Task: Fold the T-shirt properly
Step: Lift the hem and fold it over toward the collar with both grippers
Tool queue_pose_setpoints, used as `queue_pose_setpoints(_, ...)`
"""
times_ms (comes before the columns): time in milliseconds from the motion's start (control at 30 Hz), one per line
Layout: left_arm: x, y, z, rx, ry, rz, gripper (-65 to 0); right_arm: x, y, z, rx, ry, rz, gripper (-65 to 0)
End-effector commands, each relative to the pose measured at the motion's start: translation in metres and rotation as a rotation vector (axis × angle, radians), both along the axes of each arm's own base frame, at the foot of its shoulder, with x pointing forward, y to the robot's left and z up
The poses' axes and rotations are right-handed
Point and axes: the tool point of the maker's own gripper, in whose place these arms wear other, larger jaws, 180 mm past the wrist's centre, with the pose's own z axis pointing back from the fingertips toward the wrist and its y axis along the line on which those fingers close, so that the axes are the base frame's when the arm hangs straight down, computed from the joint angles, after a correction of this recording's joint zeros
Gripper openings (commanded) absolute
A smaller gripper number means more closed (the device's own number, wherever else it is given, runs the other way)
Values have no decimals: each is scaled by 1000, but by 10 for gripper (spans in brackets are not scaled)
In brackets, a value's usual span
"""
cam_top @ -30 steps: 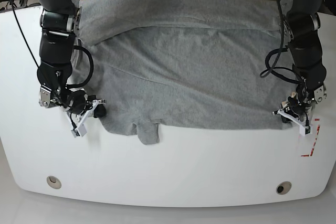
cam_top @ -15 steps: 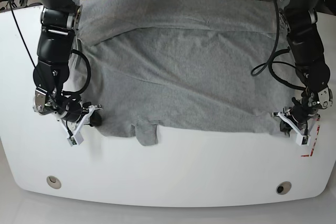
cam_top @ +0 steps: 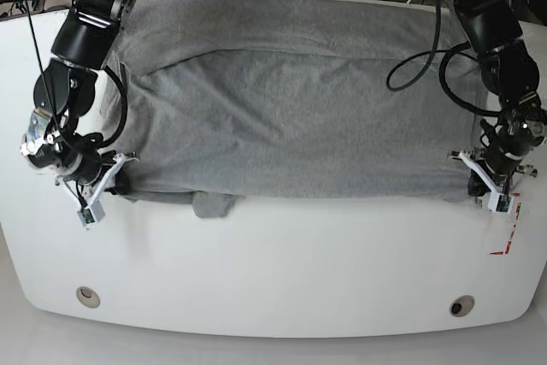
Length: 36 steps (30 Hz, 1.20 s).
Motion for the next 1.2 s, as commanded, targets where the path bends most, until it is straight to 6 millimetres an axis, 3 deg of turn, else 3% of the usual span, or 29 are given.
queue_pose_setpoints(0, -3, 7, 21, 44, -47, 10, -650, -2, -11, 26, -57, -62, -9, -650)
queue_pose_setpoints(233, -47, -1, 12, 132, 9, -72, -650, -46, -11, 28, -30, -49, -9, -650)
queue_pose_setpoints(600, -109, 23, -5, 167, 88, -9, -650, -118, -11, 3, 66, 30, -39, -650)
queue_pose_setpoints(967, -150, 26, -18, 208, 167, -13, -650, -165, 3, -10, 108, 97, -5, -650)
queue_pose_setpoints(1167, -168, 23, -25, 222, 210, -30, -650, -179, 8, -19, 129, 133, -8, -650)
